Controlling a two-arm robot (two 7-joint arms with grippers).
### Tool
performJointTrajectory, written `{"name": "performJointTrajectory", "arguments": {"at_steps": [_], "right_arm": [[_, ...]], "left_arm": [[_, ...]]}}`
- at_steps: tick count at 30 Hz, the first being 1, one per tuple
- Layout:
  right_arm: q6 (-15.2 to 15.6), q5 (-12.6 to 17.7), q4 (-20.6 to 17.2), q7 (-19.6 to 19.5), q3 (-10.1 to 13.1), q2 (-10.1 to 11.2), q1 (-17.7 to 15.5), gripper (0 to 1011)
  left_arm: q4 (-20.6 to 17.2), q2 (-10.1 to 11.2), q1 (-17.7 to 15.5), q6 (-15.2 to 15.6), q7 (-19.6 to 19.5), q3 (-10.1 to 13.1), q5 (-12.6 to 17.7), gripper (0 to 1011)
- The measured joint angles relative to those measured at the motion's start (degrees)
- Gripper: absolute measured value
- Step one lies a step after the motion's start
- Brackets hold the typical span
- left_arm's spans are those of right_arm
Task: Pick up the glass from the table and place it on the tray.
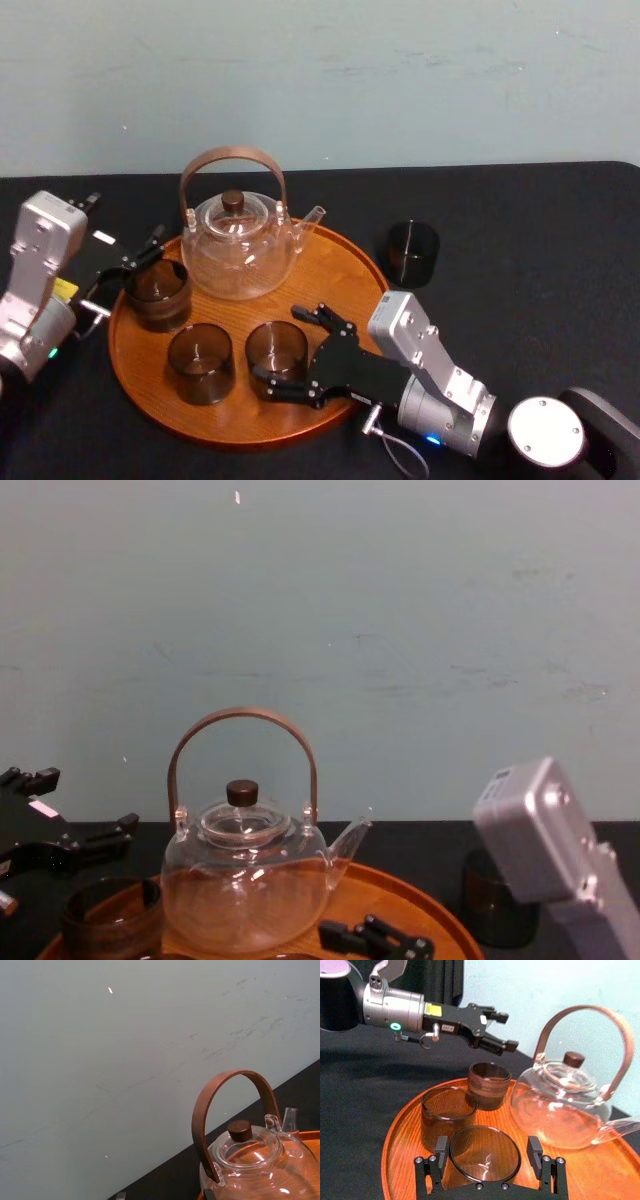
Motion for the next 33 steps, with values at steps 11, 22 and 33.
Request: {"name": "performJointTrajectory", "arguments": {"at_steps": [11,22,33], "right_arm": [[-1.5,-0.5,-5.7,-1.6,2.3,2.3,-2.9,1002],[-3.6,2.6,-11.2,-1.8,6.1,5.2,-7.6,1002],[-3.6,3.4,-14.2,-6.2,12.0,6.9,-13.2,1002]], "left_arm": [[0.0,0.0,0.0,0.0,0.0,0.0,0.0,1001],[0.0,0.0,0.0,0.0,0.0,0.0,0.0,1001],[0.0,0.0,0.0,0.0,0.0,0.0,0.0,1001]]}}
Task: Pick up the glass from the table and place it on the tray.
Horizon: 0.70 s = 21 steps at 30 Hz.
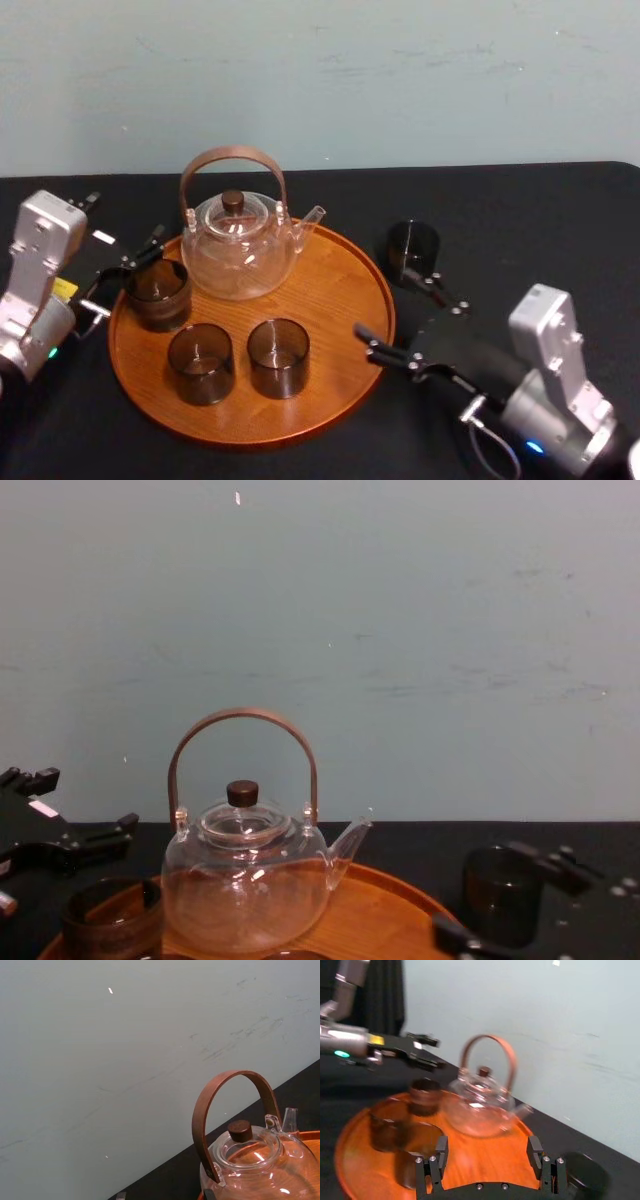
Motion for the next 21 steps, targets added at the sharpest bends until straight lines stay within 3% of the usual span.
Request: {"name": "performJointTrajectory", "arguments": {"at_steps": [14,21], "right_arm": [[2.6,-2.7,0.1,-7.0,7.5,-0.4,-4.7,1002],[4.4,-1.0,1.9,-6.4,9.9,-1.5,-3.8,1002]], "left_arm": [[0.0,0.0,0.0,0.0,0.0,0.0,0.0,1001],[0.0,0.0,0.0,0.0,0.0,0.0,0.0,1002]]}}
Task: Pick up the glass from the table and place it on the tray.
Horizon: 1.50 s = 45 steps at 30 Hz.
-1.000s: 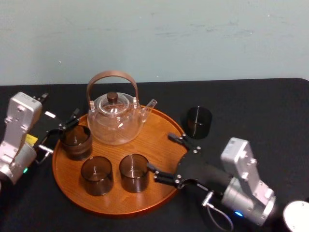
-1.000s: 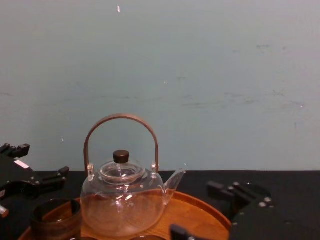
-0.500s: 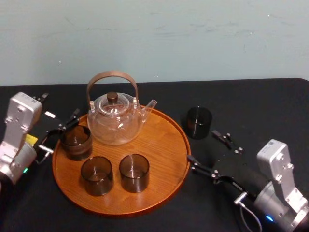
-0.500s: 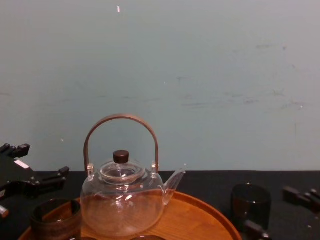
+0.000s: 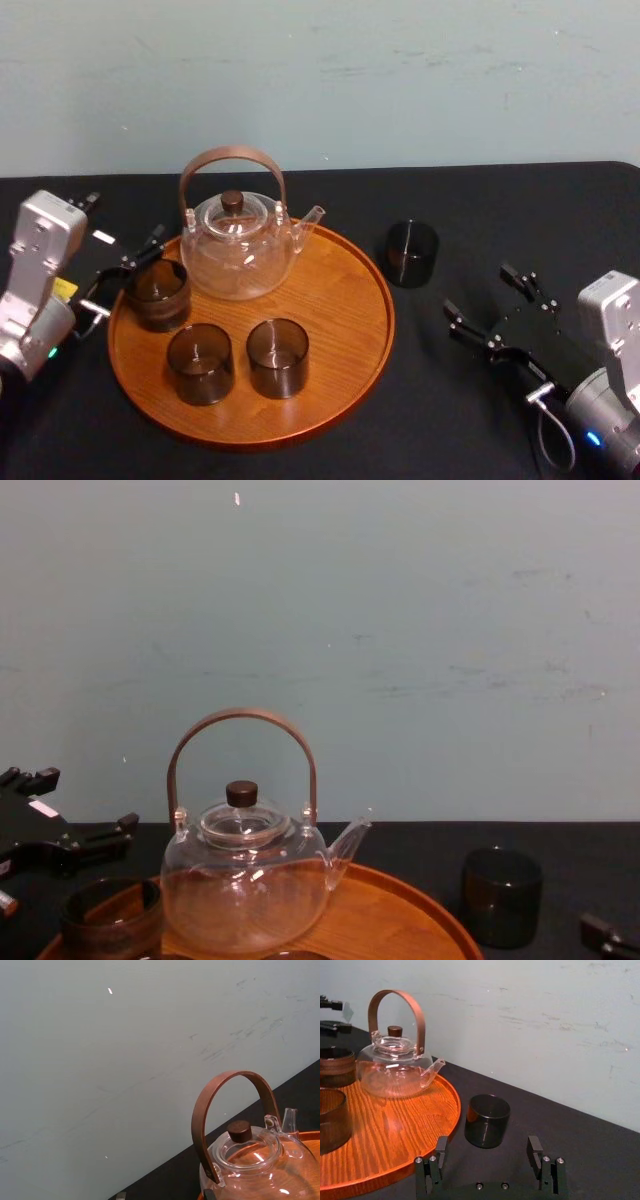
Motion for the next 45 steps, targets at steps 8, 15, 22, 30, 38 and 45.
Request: {"name": "performJointTrajectory", "arguments": {"at_steps": [8,15,22,30,38,45], "right_arm": [[1.3,3.1,3.6,3.9,0.4,-1.2,3.7,1002],[2.4,3.7,6.6,5.8,-0.9,-1.5,7.7,1002],[3.7,2.9,10.0,6.2,-2.7,-1.7,11.8,1002],[4.2,2.1,13.6,6.4,-3.8,-2.0,15.1,1002],[3.9,1.9,17.1,7.1,-4.6,-2.6,17.8,1002],[2.7,1.9,20.3,8.3,-5.6,-3.2,20.4,1002]], "left_arm": [[0.0,0.0,0.0,0.0,0.0,0.0,0.0,1001],[0.0,0.0,0.0,0.0,0.0,0.0,0.0,1001],[0.0,0.0,0.0,0.0,0.0,0.0,0.0,1001],[0.0,0.0,0.0,0.0,0.0,0.0,0.0,1001],[0.0,0.0,0.0,0.0,0.0,0.0,0.0,1001],[0.0,0.0,0.0,0.0,0.0,0.0,0.0,1001]]}}
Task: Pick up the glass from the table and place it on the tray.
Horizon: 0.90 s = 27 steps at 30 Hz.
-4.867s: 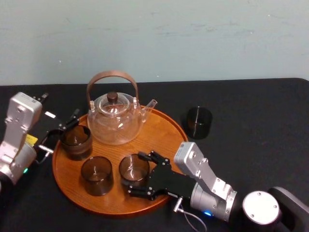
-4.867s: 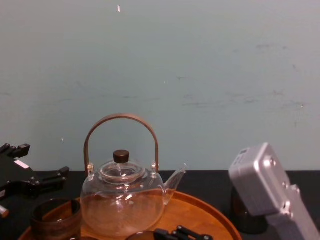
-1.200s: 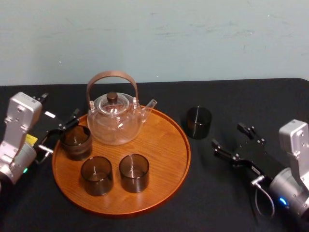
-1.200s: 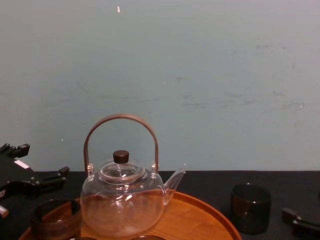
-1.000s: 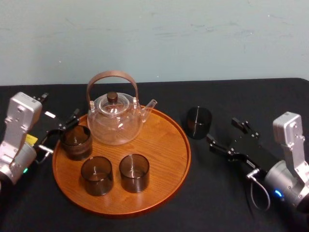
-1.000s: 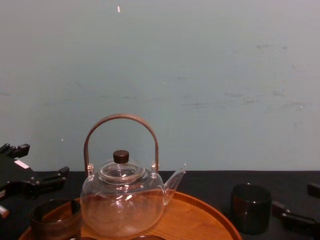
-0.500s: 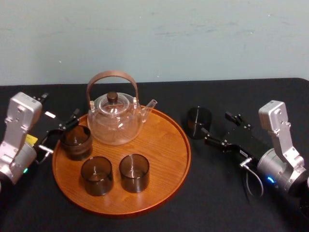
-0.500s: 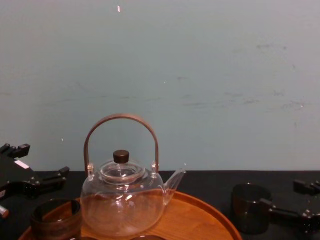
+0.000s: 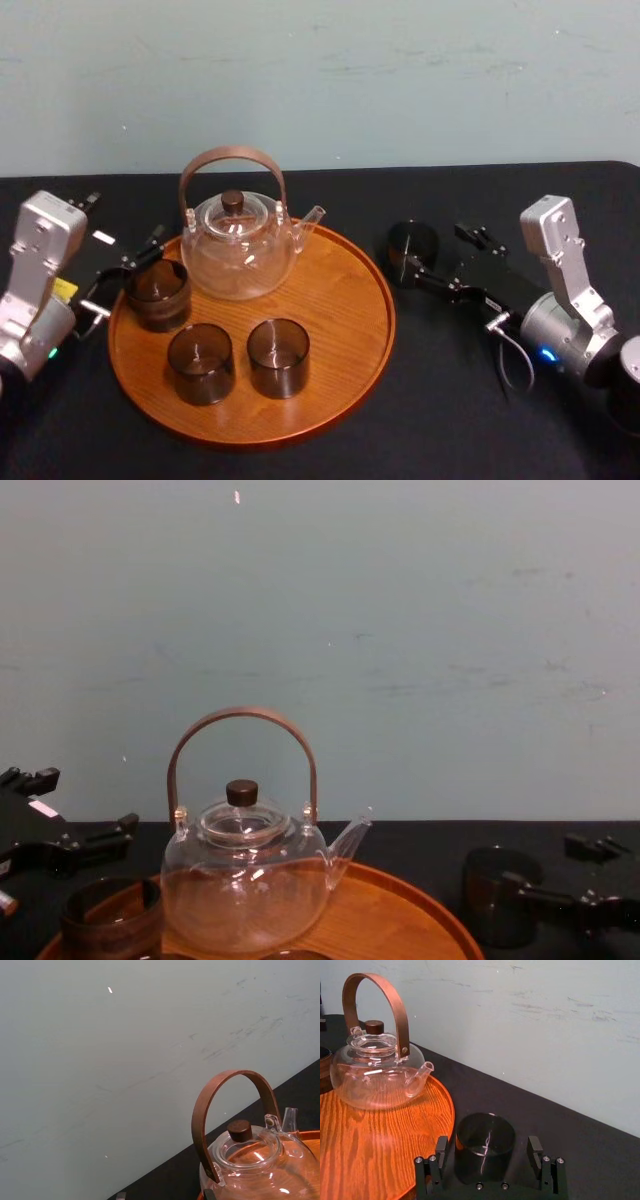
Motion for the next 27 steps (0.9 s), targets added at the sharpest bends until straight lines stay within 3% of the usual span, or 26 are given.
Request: {"name": "performJointTrajectory", "arguments": {"at_steps": [16,23,27], "right_arm": [[-3.7,-0.1,11.3,2.6,-2.2,-2.5,7.5,1002],[-4.7,-0.7,14.7,3.2,-3.2,-3.5,9.5,1002],[-4.8,-0.8,14.7,3.2,-3.2,-3.5,9.5,1002]], "left_arm": [[0.0,0.0,0.0,0.0,0.0,0.0,0.0,1001],[0.0,0.0,0.0,0.0,0.0,0.0,0.0,1001],[0.0,0.0,0.0,0.0,0.0,0.0,0.0,1001]]}}
